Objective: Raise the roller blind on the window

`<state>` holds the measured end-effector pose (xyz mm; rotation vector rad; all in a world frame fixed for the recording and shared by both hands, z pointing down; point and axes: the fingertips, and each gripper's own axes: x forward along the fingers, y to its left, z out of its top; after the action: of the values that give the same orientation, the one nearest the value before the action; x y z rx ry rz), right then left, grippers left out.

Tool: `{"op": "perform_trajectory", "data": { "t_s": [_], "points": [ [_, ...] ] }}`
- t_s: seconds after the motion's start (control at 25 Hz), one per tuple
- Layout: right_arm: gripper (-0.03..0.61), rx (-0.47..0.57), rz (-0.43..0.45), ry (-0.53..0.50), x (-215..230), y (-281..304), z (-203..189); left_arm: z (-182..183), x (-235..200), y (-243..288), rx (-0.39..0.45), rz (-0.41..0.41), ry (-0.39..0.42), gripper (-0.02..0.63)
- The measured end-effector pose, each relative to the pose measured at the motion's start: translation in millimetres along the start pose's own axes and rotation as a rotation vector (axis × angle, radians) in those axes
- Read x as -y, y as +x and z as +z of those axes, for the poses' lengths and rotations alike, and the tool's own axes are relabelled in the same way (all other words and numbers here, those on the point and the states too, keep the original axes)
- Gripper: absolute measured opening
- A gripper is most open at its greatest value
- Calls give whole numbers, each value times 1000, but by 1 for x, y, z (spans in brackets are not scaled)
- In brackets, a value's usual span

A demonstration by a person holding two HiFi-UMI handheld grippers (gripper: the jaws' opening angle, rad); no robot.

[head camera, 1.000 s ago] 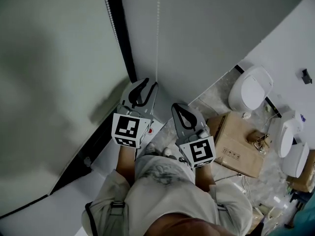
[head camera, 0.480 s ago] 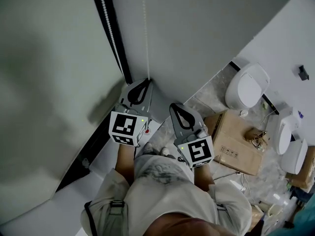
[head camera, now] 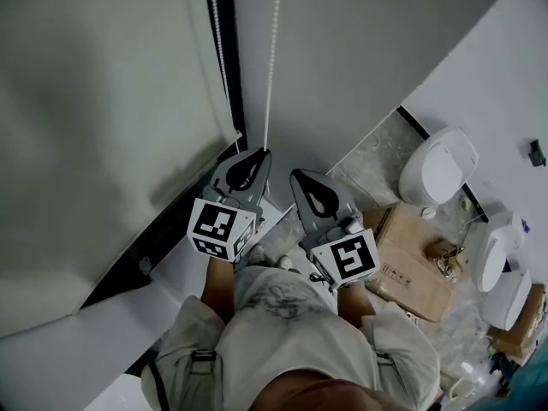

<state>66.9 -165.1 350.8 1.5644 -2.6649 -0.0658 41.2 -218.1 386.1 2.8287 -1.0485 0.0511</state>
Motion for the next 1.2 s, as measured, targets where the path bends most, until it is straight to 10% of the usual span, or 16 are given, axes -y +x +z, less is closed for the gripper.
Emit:
{"op": "perform_trajectory", "data": {
  "t_s": [0.68, 1.2],
  "points": [
    [95, 129, 231, 38, -20, 35, 94, -11, 22, -33, 6, 48, -1, 20],
    [11, 122, 237, -15, -45, 40, 102, -22, 17, -49, -18, 58, -8, 14]
  ]
}}
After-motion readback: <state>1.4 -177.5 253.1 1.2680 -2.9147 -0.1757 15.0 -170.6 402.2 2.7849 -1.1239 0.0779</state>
